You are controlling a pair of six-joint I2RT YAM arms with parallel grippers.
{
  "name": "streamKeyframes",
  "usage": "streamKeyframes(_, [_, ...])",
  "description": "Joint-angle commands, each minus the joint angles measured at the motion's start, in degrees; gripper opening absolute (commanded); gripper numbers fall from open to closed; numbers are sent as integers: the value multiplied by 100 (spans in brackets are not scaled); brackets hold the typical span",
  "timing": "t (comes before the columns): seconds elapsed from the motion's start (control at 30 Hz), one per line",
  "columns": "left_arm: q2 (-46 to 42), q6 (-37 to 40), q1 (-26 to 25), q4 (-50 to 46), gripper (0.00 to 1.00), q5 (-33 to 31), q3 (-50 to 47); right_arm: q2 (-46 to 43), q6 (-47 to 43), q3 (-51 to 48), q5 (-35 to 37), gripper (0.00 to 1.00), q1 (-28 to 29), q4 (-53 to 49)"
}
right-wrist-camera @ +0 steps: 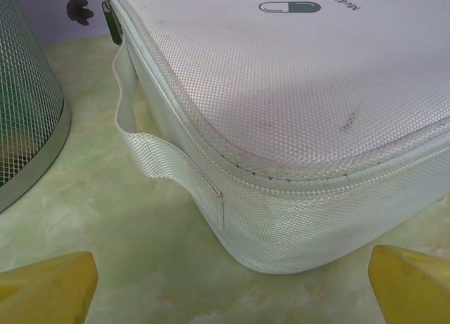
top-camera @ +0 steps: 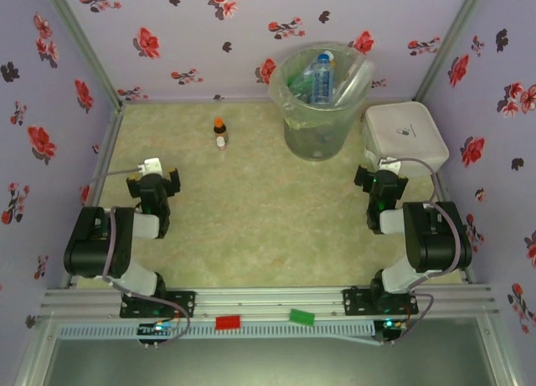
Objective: Put the plastic bottles in the bin
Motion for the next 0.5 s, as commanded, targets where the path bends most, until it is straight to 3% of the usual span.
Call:
streamKeyframes(0.0, [131,245,-5,805,100,456,-61,-3,94,9,164,100,37,191])
streamKeyframes(0.47, [102,136,-20,348,100,228,141,15,6,53,-112,100,28,147])
